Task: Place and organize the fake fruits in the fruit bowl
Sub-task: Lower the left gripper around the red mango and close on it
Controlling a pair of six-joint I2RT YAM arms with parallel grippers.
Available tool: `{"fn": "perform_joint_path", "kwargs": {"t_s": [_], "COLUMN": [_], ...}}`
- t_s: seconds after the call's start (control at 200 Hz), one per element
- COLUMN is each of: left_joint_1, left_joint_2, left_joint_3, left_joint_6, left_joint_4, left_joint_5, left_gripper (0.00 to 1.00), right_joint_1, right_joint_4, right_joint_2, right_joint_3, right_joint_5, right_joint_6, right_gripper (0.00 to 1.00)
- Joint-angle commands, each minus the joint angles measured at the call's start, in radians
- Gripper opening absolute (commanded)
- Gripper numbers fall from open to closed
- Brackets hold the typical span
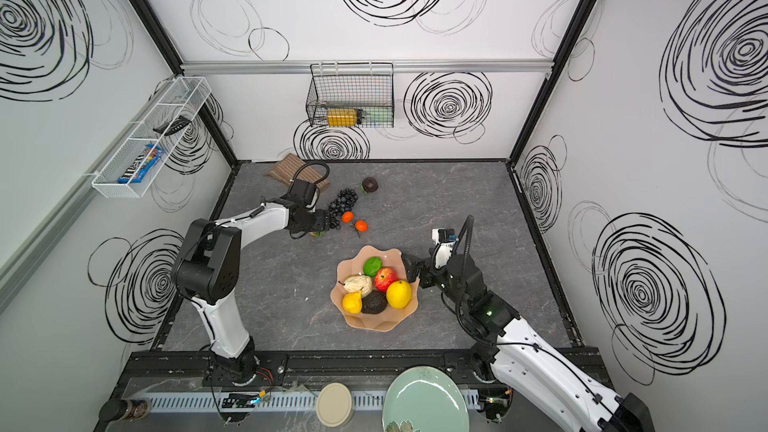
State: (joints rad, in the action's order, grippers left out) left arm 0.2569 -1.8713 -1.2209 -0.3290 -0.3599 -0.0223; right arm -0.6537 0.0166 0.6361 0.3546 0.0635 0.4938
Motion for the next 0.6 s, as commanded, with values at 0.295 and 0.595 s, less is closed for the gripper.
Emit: {"fn": "perform_joint_path", "kwargs": {"t_s": [0.295, 0.595], "left_joint_1": [-0.053, -0.048], "left_joint_2": [0.002, -0.036], "left_joint_3": [0.003, 0.008], "left_joint_6": [-0.039, -0.027], "left_joint_4": [0.054, 0.096], "left_joint_5": [0.023, 0.119], "left_gripper": [0.86, 0.91], "right_joint_1": [0.006, 0.008], "right_joint_4": [0.037, 0.042], "right_joint_2": [0.008, 0.025], "right_joint_3": [-0.010, -0.007], "right_joint_5": [-0.013, -0.017], "right_joint_6": [0.013, 0.009], "right_gripper": [0.97, 0.97]}}
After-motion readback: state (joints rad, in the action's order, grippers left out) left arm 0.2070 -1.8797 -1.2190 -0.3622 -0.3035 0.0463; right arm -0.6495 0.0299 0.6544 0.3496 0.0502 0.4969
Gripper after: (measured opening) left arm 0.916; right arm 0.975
